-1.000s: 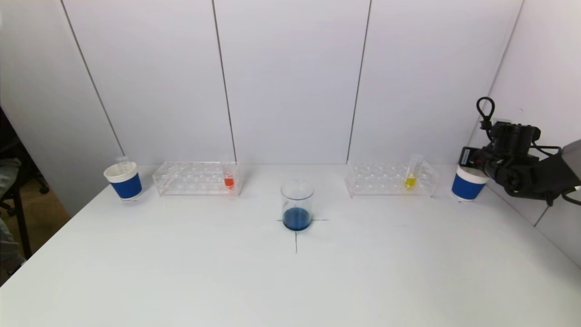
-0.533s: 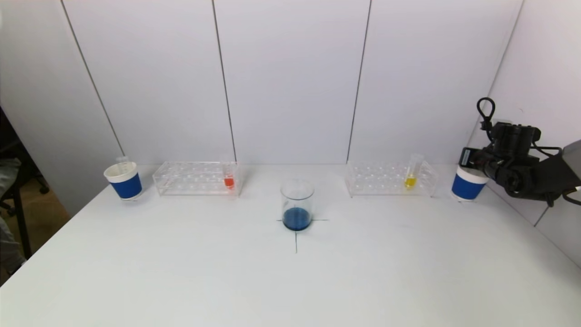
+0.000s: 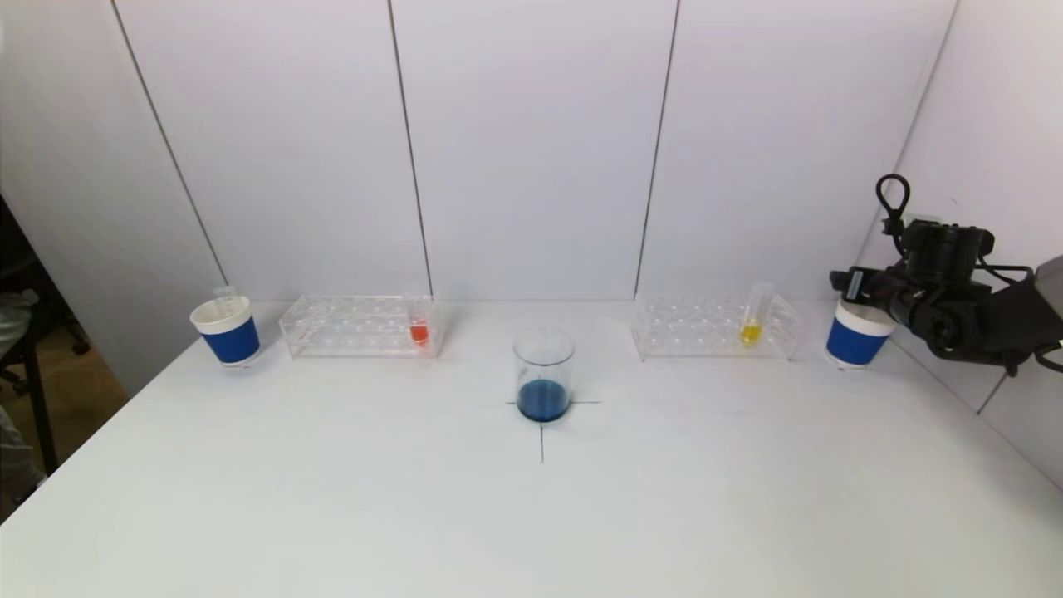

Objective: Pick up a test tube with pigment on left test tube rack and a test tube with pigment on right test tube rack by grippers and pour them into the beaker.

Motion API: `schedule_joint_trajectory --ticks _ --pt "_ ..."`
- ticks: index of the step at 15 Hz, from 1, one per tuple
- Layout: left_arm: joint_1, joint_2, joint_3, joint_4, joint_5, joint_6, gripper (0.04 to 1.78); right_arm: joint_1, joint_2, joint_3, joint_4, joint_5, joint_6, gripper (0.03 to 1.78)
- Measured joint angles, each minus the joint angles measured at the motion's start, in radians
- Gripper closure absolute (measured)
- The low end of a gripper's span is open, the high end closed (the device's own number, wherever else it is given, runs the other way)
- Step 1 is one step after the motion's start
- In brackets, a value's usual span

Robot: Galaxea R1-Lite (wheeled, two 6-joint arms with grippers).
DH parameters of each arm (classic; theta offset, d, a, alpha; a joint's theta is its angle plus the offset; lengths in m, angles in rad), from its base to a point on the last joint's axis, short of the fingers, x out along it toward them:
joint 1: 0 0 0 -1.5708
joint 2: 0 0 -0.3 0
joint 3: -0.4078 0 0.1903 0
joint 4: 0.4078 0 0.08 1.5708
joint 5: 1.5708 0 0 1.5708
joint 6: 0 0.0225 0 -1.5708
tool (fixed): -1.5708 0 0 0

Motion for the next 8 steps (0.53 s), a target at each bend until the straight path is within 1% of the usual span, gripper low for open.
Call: schedule_joint_trajectory --ticks 2,6,8 --pt "0.0 0.0 0.0 0.0 0.0 0.0 0.06 0.0 -0.018 0.019 -0.023 0.0 -0.002 0.04" --pt "0.0 0.0 0.0 0.0 0.0 0.0 0.06 0.019 -0.13 0.131 -0.063 0.001 -0.005 0.04" --pt "0.0 0.0 0.0 0.0 0.0 0.0 0.06 0.041 -0.227 0.214 -0.074 0.001 -0.004 0.04"
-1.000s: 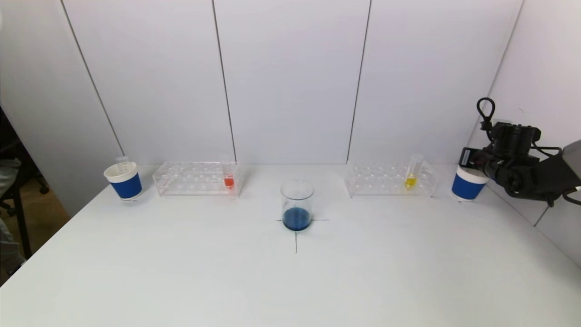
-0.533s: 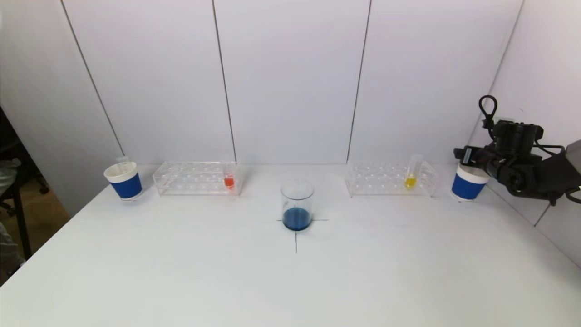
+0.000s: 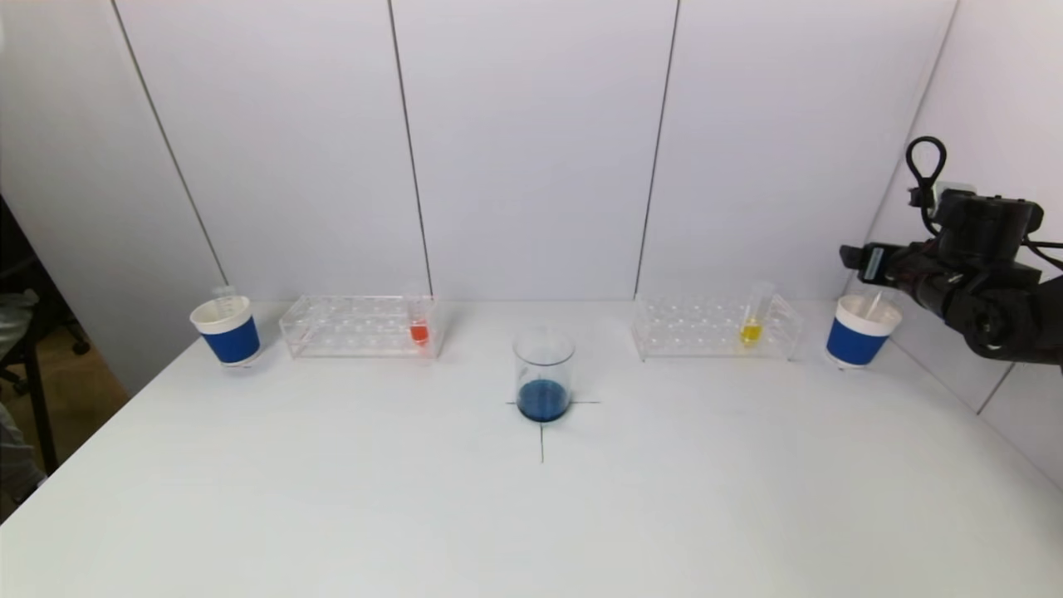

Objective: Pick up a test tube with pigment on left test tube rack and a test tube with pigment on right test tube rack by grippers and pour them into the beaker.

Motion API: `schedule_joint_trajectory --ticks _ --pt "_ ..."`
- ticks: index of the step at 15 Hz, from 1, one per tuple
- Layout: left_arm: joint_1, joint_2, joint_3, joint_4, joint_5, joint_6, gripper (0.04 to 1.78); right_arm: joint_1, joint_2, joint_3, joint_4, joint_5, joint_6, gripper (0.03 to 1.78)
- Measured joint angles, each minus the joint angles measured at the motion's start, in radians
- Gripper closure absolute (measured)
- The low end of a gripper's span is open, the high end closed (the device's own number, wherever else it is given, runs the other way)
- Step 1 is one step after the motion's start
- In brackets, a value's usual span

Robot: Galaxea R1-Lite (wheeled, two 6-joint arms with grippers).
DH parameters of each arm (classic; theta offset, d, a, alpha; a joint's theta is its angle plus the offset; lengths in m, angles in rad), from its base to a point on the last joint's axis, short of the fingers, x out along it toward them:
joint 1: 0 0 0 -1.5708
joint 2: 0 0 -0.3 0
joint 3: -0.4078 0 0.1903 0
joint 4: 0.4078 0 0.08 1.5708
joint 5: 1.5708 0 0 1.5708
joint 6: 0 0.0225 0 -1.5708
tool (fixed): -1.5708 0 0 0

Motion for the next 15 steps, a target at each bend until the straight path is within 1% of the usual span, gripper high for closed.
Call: schedule_joint_trajectory --ticks 7,10,12,14,15 --pt "0.0 0.0 0.0 0.0 0.0 0.0 0.06 0.108 -0.411 0.366 -0.065 0.0 -0.009 0.04" --pt "0.0 0.0 0.0 0.0 0.0 0.0 0.06 0.153 -0.602 0.515 -0.068 -0.016 -0.013 0.04" --pt "0.0 0.0 0.0 0.0 0.0 0.0 0.06 0.167 -0.729 0.607 -0.066 -0.038 -0.017 0.04" --pt "0.0 0.0 0.0 0.0 0.0 0.0 0.06 0.174 -0.844 0.688 -0.065 -0.076 -0.024 0.04" --pt "0.0 0.0 0.0 0.0 0.0 0.0 0.06 0.174 -0.898 0.724 -0.064 -0.086 -0.031 0.04"
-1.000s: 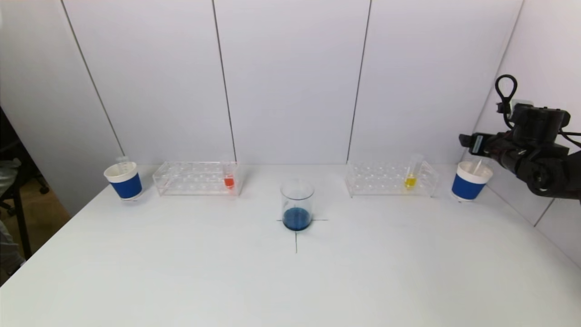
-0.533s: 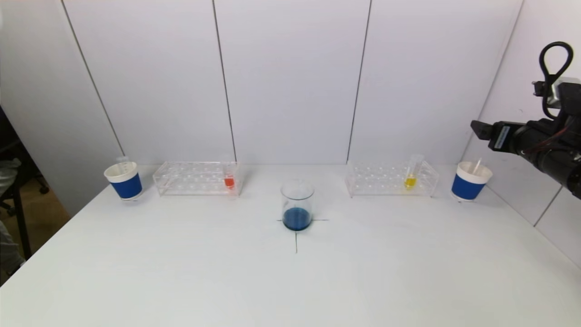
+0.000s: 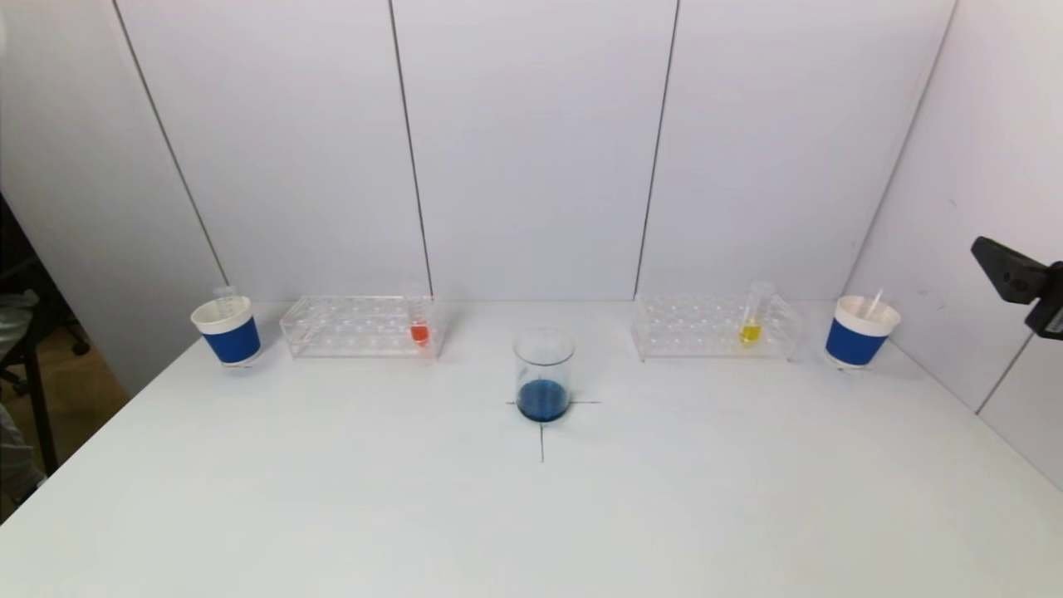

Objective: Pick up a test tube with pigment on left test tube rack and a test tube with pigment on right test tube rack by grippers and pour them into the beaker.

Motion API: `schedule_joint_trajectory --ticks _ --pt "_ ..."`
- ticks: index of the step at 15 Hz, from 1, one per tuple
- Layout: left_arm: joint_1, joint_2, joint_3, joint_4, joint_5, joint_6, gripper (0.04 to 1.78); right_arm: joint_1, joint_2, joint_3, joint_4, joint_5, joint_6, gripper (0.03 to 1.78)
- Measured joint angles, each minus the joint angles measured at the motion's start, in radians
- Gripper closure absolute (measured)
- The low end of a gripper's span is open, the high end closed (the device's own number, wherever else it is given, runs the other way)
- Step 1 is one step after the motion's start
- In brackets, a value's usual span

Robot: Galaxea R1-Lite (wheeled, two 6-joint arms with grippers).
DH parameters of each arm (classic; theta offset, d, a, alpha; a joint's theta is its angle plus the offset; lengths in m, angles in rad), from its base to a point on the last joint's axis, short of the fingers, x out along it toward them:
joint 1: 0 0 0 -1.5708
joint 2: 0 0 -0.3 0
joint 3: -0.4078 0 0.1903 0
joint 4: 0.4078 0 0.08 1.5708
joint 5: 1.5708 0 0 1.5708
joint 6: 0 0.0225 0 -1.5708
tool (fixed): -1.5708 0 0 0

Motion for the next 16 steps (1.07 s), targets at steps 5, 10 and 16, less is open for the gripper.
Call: schedule_joint_trajectory --ticks 5,10,16 --pt "0.0 0.0 0.0 0.0 0.0 0.0 0.06 0.002 -0.254 0.193 0.012 -0.003 -0.038 0.04" --pt "0.0 0.0 0.0 0.0 0.0 0.0 0.06 0.003 -0.467 0.395 0.014 -0.001 -0.059 0.04" --pt "0.0 0.0 0.0 0.0 0.0 0.0 0.06 0.002 -0.829 0.464 0.272 0.024 -0.101 0.04"
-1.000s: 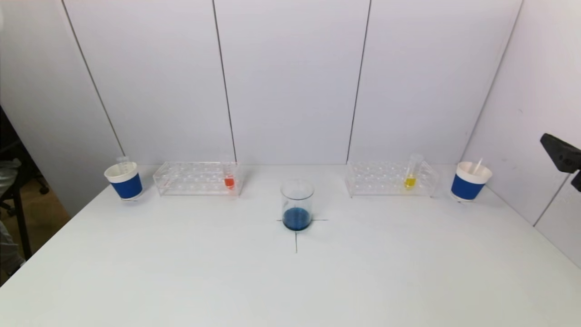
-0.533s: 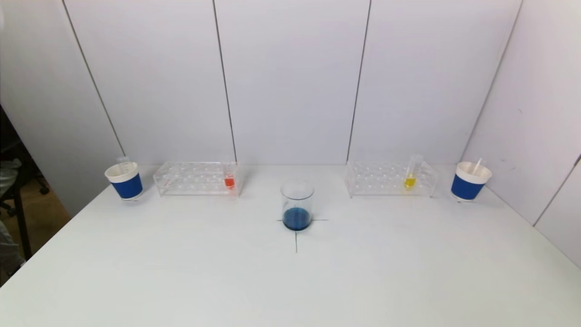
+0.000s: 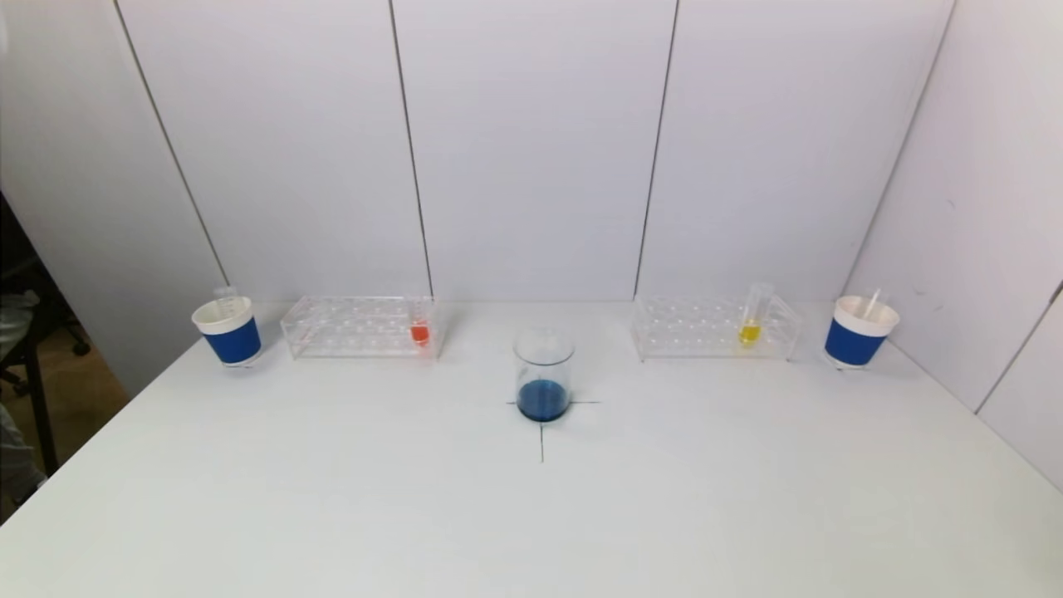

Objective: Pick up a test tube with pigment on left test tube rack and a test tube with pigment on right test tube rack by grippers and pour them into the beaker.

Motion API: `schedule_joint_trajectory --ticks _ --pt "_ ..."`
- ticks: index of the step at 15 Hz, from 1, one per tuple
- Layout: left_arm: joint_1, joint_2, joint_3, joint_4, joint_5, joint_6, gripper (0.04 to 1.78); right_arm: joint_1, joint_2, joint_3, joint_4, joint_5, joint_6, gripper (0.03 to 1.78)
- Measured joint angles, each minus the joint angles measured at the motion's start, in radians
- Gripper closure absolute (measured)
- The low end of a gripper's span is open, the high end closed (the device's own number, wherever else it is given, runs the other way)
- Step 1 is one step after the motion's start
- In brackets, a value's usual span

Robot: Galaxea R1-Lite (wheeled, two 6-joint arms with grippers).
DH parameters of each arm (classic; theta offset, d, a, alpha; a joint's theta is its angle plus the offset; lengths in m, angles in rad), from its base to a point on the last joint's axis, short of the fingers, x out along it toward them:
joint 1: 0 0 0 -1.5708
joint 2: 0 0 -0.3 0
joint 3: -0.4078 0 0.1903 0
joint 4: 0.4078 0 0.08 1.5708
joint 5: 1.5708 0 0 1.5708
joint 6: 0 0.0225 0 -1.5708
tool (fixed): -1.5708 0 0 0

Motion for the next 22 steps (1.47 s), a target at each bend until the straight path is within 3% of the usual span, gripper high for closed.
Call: schedule_joint_trajectory --ticks 5,9,11,13,22 --pt "0.0 0.0 0.0 0.0 0.0 0.0 0.06 0.0 -0.32 -0.01 0.39 0.09 -0.011 0.04" --pt "0.0 0.0 0.0 0.0 0.0 0.0 0.06 0.001 -0.381 0.004 0.414 0.193 -0.017 0.04" --pt "0.0 0.0 0.0 0.0 0.0 0.0 0.06 0.001 -0.389 0.011 0.483 0.252 -0.027 0.04" --pt "0.0 0.0 0.0 0.0 0.0 0.0 0.06 0.0 -0.391 0.004 0.535 0.26 -0.019 0.04" --pt "0.0 0.0 0.0 0.0 0.0 0.0 0.06 0.0 -0.393 0.015 0.499 0.227 0.117 0.04"
